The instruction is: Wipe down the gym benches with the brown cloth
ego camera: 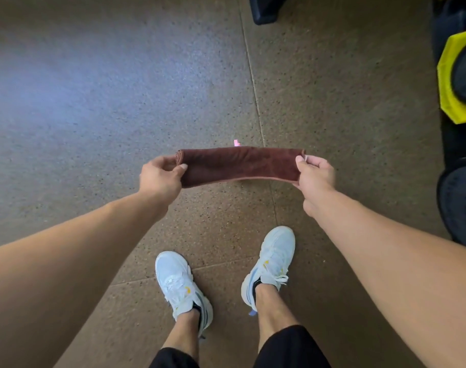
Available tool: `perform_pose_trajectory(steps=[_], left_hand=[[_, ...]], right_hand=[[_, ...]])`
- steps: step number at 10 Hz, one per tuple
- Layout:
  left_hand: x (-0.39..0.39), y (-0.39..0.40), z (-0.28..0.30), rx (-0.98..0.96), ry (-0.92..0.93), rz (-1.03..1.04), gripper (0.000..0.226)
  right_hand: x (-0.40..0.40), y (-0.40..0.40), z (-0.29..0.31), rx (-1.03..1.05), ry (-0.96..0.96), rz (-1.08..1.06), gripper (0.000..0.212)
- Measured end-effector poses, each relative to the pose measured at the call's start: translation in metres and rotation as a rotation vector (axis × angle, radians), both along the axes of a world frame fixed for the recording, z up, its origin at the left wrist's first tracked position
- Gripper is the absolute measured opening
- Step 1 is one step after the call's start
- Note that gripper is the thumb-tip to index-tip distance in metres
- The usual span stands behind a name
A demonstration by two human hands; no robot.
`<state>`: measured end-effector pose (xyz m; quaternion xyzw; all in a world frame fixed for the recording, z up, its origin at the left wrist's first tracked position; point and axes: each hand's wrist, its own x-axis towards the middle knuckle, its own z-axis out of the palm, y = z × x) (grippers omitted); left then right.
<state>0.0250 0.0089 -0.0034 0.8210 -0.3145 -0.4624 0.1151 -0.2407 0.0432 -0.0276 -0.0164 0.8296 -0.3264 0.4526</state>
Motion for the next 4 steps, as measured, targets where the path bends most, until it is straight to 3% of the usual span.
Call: perform_pose_trajectory(steps=[1, 2, 3, 4], left_hand=[[0.002, -0.007, 0.0, -0.013, 0.021, 0.025, 0.034], [0.006, -0.005, 0.008, 0.118, -0.031, -0.111, 0.065], [0.011, 0.009, 0.023, 0.196, 0.002, -0.177, 0.072], [0.019, 0.032, 0.049, 0.194, 0.017, -0.127, 0.063]], right_hand=[[-0.002, -0.002, 0.003, -0.01, -0.017, 0.045, 0.009], [-0.003, 0.004, 0.014, 0.115, -0.064, 0.169, 0.031], [-0.005, 0.021, 0.024, 0.214, -0.019, 0.273, 0.037], [-0.002, 0.046, 0.042, 0.217, 0.005, 0.284, 0.033]])
